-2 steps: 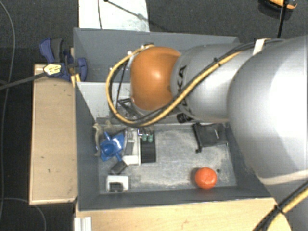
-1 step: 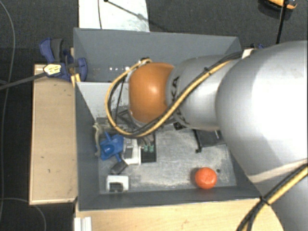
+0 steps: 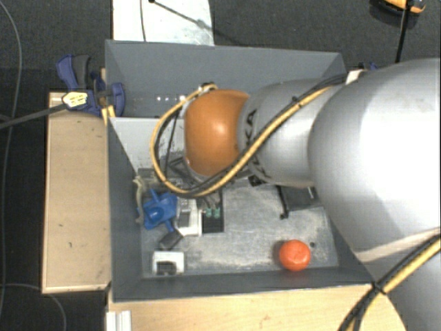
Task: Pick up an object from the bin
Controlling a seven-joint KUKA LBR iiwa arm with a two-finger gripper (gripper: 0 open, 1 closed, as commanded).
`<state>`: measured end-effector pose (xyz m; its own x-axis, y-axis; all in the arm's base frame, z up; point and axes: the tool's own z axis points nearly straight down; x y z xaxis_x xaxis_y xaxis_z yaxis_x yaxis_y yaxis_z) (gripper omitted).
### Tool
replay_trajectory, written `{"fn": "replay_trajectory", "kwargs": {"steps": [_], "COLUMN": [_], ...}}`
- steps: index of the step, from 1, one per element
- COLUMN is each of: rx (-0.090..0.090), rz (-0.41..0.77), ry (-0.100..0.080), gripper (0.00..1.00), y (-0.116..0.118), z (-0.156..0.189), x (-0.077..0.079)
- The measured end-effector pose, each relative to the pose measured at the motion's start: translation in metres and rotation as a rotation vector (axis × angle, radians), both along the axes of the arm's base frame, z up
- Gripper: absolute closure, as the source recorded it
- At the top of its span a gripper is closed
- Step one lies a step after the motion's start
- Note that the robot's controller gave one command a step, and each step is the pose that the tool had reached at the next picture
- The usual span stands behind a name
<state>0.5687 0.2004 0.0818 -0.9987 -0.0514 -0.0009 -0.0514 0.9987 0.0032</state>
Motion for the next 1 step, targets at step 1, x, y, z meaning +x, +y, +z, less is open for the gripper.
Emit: {"fn": "replay_trajectory", "kwargs": {"steps": [1], "rx": [0.000], "rz": [0.012], "ry": [0.016], "gripper": [1.00], "y": [0.0000], "z": [-0.0027], "x": [0.0076]}}
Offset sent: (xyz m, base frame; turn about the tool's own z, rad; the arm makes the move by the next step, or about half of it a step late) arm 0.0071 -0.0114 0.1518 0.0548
